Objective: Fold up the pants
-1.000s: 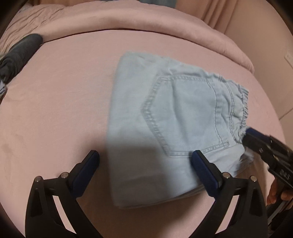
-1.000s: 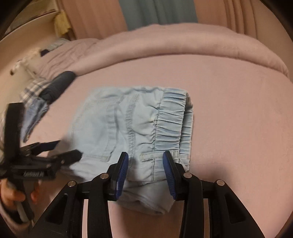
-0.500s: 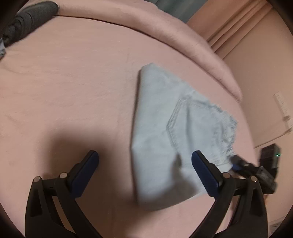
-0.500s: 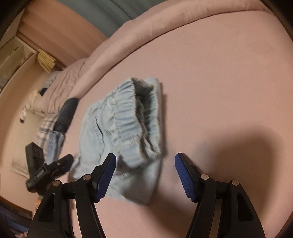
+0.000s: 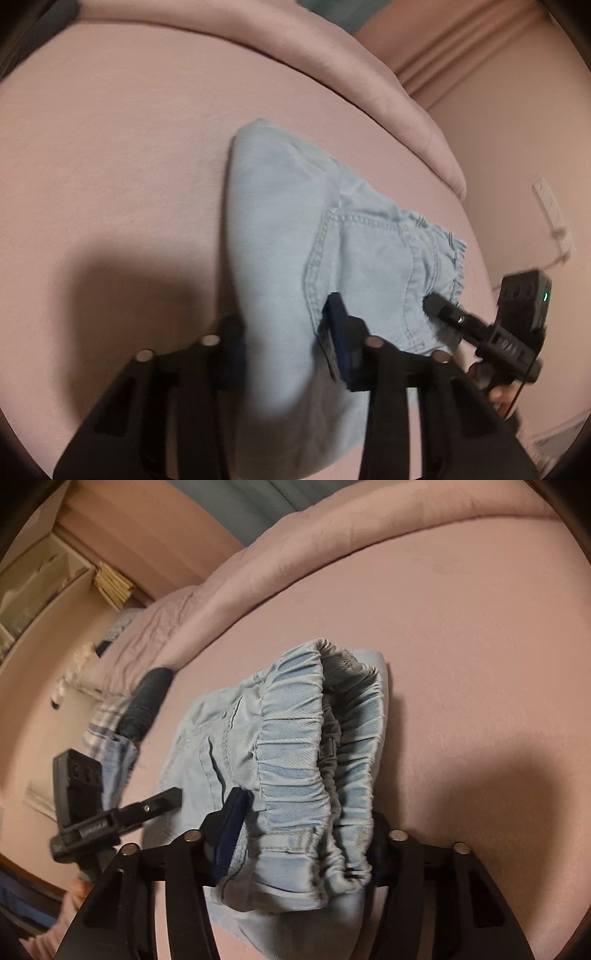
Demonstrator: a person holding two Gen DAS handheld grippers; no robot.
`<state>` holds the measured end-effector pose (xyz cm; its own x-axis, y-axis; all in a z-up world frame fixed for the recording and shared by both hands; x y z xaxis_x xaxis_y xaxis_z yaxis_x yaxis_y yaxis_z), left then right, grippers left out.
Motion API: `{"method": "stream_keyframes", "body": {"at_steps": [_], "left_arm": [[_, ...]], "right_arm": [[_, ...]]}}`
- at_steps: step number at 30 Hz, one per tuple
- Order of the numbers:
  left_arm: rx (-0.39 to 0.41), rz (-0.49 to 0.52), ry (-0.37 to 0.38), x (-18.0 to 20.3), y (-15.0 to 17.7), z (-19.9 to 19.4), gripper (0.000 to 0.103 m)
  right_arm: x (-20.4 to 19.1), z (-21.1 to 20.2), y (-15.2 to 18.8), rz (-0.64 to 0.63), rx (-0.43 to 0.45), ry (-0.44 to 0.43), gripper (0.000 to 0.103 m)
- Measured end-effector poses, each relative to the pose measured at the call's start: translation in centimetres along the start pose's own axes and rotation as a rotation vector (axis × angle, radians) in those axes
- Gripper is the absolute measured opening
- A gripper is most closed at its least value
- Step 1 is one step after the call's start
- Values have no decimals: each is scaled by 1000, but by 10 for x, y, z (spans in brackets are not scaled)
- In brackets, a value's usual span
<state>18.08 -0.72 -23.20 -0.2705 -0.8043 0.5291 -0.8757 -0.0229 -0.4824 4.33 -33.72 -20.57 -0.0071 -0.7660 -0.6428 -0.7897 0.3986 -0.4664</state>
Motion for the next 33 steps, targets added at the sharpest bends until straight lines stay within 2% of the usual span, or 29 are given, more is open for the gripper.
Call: {"method": "stream_keyframes", "body": {"at_steps": [2,3,5,10,13,16,18,21,24,28,29,31,33], "left_arm": [[12,-27,3,-2,0,-6,23],[17,-16,-9,0,1,-8,18],[40,48,-52,13,-2,-17,15],[137,170,-124,37,-29,-51,15],[190,166,-149,25,-51,-74,15],[212,164,-186,6,-75,-86,15],[212,160,-219,-10,-90,-88,15],[198,154,-257,-22,-112,-70,15],[155,125,-253,-45,-112,-59,15],[89,112,-245,-67,-119,-24,16],[74,107,-265,-72,-118,-16,17],[77,93,-310,-86,-118,-8,26],[85,61,-332,-98,-115,-9,58]], "right_arm": [[-8,-3,1,-30,21,14,41],[-15,-6,1,-58,36,30,40],[-29,-11,0,-112,65,50,37],[-82,-25,-20,-240,148,32,36],[-109,-22,-39,-282,183,3,36],[-133,-5,-58,-308,199,-13,36],[-144,12,-68,-317,209,-20,36],[-154,37,-81,-319,209,-19,36],[-148,62,-89,-284,178,8,36],[-130,83,-86,-238,151,44,36],[-121,91,-84,-230,141,59,36],[-106,107,-85,-213,101,93,39],[-86,121,-85,-182,52,125,44]]}}
Point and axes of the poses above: each gripper's, at about its wrist camera, not at the fingertips, and z roughly the way its jaws point, x to its right, y to its underside, the point moved 7 cm from there along z, roughly the way its jaws point, and after that the axes turned 7 degrees about z, right-handed, at the moved point
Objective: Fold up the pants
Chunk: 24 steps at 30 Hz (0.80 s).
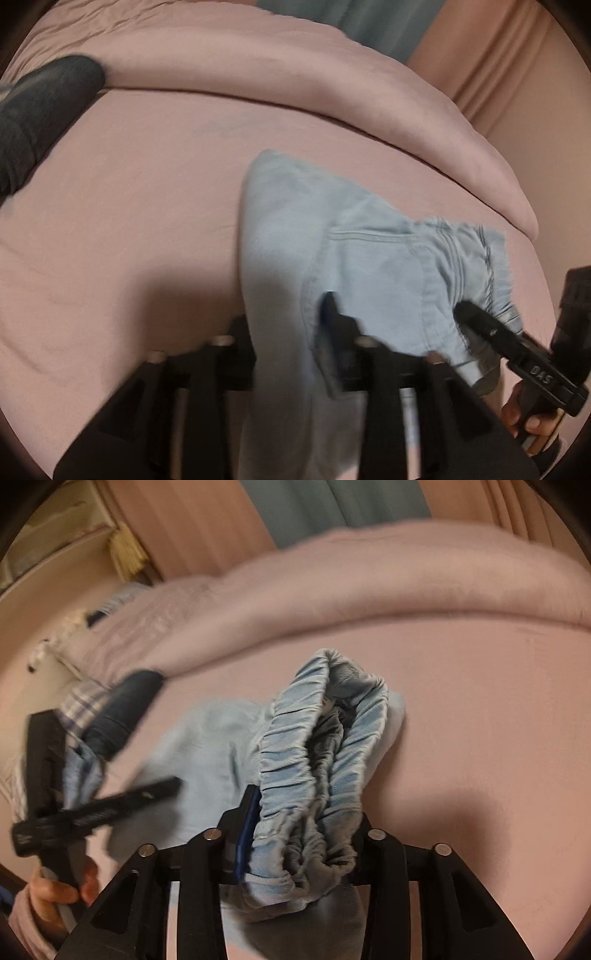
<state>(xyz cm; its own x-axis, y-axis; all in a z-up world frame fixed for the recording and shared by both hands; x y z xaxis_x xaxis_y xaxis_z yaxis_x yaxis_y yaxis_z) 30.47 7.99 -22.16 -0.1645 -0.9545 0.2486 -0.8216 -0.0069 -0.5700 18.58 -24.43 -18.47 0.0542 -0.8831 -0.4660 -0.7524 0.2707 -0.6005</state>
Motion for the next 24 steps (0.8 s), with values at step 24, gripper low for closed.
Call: {"method": "stream_keyframes", "body": {"at_steps": [24], "left_arm": [[1,212,-72,40,26,4,85]], "right_arm": [[-6,-17,16,-254,43,169,41]]}}
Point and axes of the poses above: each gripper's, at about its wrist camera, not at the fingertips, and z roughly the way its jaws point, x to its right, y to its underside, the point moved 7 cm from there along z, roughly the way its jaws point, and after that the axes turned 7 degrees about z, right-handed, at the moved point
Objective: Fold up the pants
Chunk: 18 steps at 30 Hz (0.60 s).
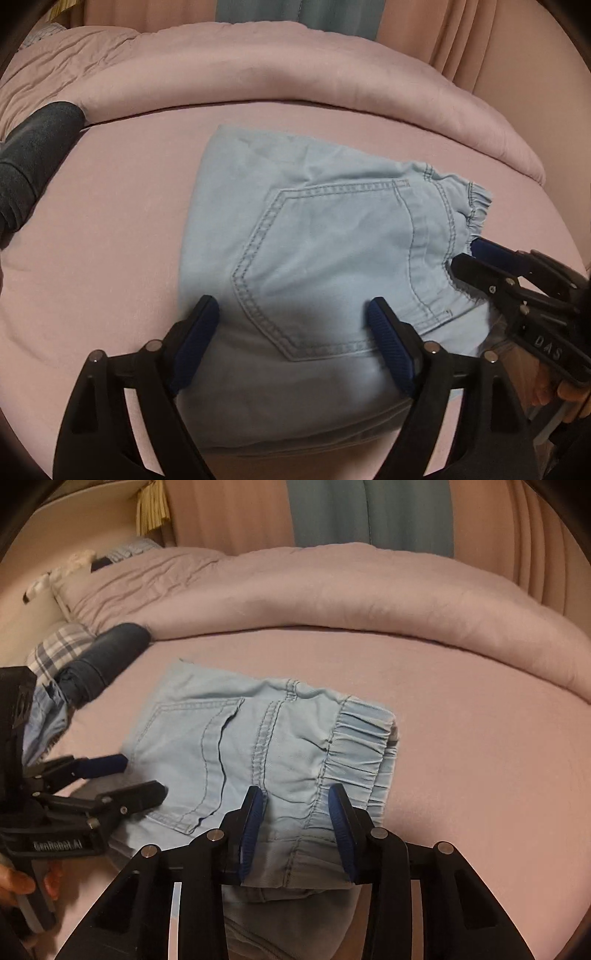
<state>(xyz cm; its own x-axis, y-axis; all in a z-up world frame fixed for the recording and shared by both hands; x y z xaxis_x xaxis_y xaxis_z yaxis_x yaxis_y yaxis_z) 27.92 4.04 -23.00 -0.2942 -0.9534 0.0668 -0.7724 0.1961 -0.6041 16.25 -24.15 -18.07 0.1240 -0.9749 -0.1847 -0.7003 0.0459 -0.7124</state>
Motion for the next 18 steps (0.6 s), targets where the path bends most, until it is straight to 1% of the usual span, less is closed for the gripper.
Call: {"method": "stream_keyframes", "body": {"at_steps": [3,4,5,6,7,8,10,11,12,13,14,15,16,17,18], "left_arm": [[-19,-42,-13,-1,-6,-7,85],[-14,-49,-26,-2,-6,-13,85],[-2,-52,-41,-2,-7,-22,85],[11,-48,-61,-2,-6,-36,85],[19,-42,-77,0,-5,-45,86],[26,-37,-96,2,-5,-55,87],[45,-34,-121,5,-4,-73,93],[51,-38,-126,6,-2,-83,99],[65,-46,-135,7,1,-97,103],[74,-53,-147,8,4,-106,102],[75,-60,-162,8,4,-114,102],[71,-68,-185,8,6,-122,102],[68,-71,-214,9,3,-125,102],[68,-67,-236,11,7,-133,102],[65,-63,-246,15,11,-140,102]], "right_arm": [[-4,-3,-4,-29,-25,39,42],[-7,-8,-6,-20,-32,36,46],[-10,-17,-7,0,-35,16,52],[-11,-28,-8,28,-22,-16,55],[-12,-39,-8,43,-8,-32,62],[-14,-51,-8,44,8,-31,66],[-17,-68,-5,35,24,-16,69],[-19,-79,-2,25,23,-16,69],[-23,-85,1,16,23,-19,70],[-25,-92,4,5,22,-18,73],[-28,-101,8,-11,21,-16,81],[-34,-102,7,-20,20,-16,85],[-39,-107,8,-35,22,-18,93],[-44,-113,11,-47,25,-18,96],[-47,-124,15,-61,36,-10,97]]}}
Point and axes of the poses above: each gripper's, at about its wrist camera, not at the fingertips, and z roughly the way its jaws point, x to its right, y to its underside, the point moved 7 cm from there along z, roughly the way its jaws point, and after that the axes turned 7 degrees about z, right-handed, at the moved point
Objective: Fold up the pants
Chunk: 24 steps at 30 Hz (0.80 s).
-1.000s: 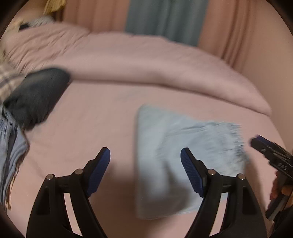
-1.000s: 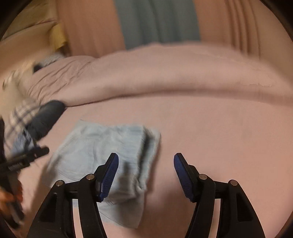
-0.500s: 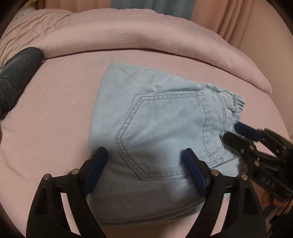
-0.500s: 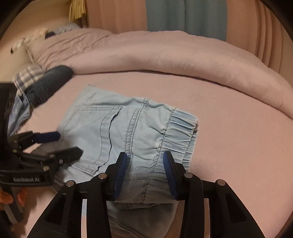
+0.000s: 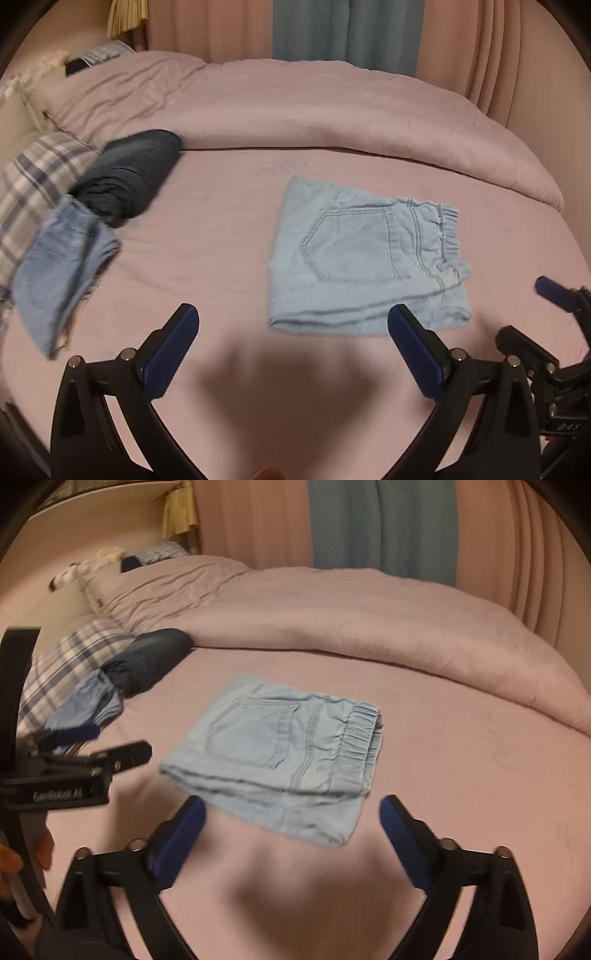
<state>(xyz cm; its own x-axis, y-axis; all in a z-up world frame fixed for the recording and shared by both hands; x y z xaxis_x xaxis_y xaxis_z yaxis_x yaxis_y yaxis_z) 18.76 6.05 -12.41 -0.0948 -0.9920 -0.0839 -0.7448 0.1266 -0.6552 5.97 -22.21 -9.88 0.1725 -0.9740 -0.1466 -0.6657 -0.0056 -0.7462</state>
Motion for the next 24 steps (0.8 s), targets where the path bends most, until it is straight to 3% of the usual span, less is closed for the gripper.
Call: {"method": "stream_keyframes", "body": {"at_steps": [5,12,24], "left_arm": [[-18,-11,-28,-2,22,-38,102],[3,-9,11,10,33,-90,102],[-6,18,-6,25,35,-119,102]], "right_arm": [[-9,-30,9,-12,1,44,100],[-18,-65,19,9,-22,77,100],[-26,-108,19,-9,-1,85,100]]}}
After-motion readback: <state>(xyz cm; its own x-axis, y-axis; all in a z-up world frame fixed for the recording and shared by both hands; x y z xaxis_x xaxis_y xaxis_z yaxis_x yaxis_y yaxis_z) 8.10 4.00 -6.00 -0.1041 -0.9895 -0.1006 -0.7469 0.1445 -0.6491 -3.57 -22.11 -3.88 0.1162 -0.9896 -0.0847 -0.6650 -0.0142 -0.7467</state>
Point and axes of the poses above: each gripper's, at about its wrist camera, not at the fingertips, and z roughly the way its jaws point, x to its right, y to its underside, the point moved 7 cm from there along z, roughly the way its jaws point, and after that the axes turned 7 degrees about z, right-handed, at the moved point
